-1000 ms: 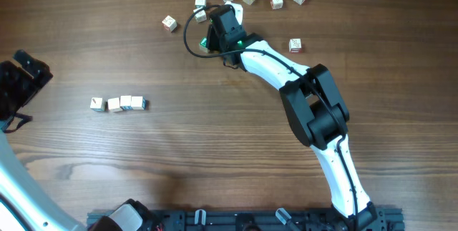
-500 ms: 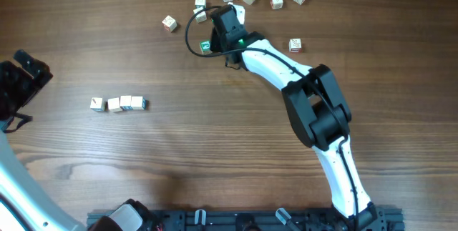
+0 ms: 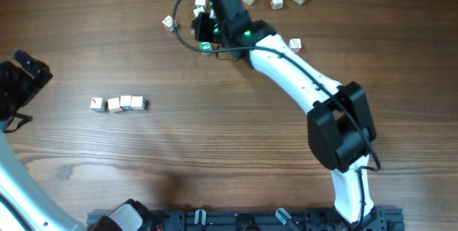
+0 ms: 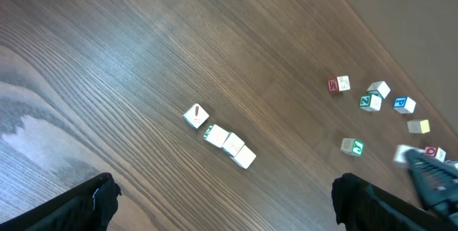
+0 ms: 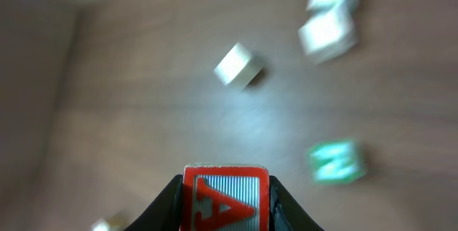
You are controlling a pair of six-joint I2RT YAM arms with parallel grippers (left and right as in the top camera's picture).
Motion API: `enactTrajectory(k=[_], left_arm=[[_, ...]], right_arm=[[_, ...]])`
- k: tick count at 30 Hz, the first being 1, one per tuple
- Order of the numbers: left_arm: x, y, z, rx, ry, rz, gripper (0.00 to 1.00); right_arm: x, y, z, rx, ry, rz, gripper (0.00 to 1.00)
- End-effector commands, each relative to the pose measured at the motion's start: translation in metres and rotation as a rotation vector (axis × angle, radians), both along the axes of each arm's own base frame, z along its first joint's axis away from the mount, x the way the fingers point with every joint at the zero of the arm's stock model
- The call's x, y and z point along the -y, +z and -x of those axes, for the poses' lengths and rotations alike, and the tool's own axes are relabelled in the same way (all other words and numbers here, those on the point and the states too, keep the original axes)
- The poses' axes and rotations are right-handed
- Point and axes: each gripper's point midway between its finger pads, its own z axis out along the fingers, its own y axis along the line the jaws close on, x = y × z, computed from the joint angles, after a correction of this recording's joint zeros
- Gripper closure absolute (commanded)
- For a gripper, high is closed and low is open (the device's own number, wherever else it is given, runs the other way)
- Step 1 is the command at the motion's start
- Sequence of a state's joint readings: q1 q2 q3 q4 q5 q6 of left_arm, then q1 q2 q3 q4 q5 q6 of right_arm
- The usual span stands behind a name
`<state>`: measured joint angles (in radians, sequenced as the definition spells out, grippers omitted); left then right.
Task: Form a horizontal line
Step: 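Carry the A block left and lower it at the row's right end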
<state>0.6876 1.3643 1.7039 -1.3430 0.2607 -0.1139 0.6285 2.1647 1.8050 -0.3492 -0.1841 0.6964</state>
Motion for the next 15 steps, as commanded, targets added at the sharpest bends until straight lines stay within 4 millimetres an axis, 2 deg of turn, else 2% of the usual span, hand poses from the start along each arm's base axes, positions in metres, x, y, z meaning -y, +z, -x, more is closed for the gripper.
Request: enactTrajectory(k=[1, 5, 8, 15], left_arm=[[0.000, 0.007, -0.002, 0.024, 0.000, 0.001, 0.00], [0.000, 0.007, -0.002, 0.024, 0.000, 0.001, 0.00], [0.000, 0.007, -0.002, 0.024, 0.000, 0.001, 0.00], [0.000, 0.007, -0.002, 0.024, 0.000, 0.001, 0.00]], right_arm=[[-0.046, -0.020, 0.054, -0.155, 0.063, -0.062, 0.85], [-0.075, -0.037, 0.084, -0.121, 0.073, 0.013, 0.83], [-0.089, -0.047, 0.104, -0.100, 0.078, 0.069, 0.83], [-0.094, -0.070, 0.130, -0.098, 0.078, 0.175, 0.84]])
